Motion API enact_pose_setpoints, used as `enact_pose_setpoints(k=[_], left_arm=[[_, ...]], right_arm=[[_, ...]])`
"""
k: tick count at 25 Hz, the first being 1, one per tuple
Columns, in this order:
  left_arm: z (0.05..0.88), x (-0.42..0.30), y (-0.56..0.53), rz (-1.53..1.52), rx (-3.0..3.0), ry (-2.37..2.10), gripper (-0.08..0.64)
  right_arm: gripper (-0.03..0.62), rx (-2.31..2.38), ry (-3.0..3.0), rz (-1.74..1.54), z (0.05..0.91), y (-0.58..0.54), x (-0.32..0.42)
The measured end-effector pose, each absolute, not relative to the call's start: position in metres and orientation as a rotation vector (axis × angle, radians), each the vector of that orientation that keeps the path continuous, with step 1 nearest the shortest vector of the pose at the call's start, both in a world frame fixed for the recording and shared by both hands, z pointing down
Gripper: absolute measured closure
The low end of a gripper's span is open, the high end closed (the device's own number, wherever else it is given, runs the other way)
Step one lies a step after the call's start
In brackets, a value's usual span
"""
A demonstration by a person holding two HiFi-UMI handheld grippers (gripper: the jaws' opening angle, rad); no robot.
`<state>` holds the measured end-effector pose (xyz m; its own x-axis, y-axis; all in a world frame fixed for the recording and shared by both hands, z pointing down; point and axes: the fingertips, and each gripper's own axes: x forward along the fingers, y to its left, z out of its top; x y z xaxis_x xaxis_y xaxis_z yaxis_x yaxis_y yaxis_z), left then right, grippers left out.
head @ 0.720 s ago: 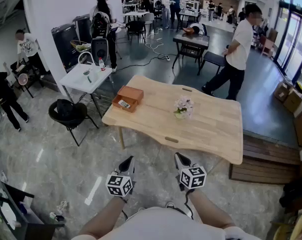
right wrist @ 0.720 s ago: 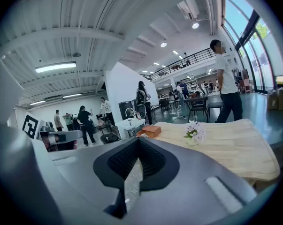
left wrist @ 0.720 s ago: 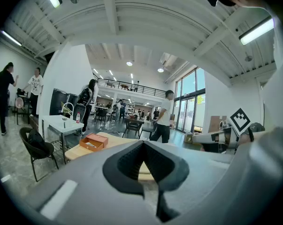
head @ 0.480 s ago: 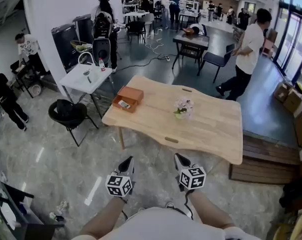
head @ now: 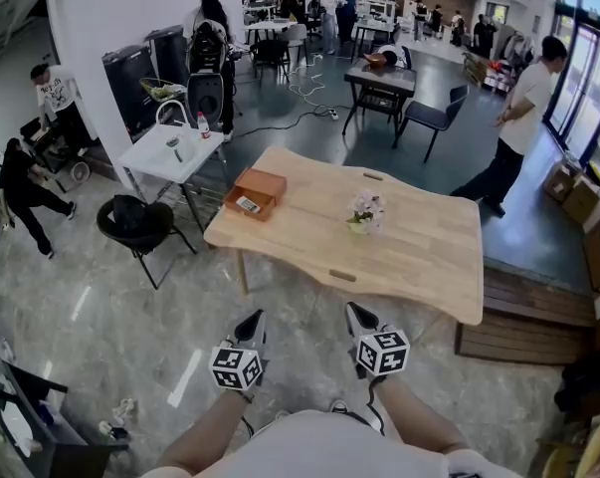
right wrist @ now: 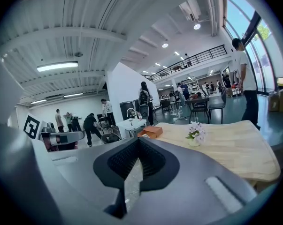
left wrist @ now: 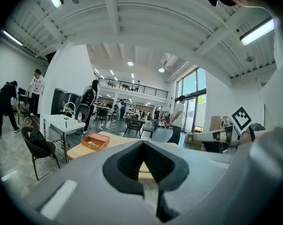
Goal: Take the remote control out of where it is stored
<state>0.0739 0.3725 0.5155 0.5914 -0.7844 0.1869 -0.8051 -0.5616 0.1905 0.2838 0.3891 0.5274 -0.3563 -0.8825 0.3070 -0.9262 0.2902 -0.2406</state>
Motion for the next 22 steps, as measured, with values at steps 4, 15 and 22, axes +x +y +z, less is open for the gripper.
enact_pose_setpoints(k=[4, 15, 22], left_arm=[[0.517, 0.068, 0.376, 0.115, 2.566, -1.312, 0.560], [0.523, 0.040, 0.374, 0.103, 2.550, -1.320, 0.560], [0.525, 0.012, 0.372, 0.087, 2.546, -1.310, 0.560]], right_arm=[[0.566, 1.708, -2.431, 0.570, 0.527, 0.391, 0.278], [0.566, 1.691, -2.429, 0.553, 0.527, 0.387, 0.250], [0.566, 1.697, -2.416, 0.543, 0.526, 0.385, 0.222]])
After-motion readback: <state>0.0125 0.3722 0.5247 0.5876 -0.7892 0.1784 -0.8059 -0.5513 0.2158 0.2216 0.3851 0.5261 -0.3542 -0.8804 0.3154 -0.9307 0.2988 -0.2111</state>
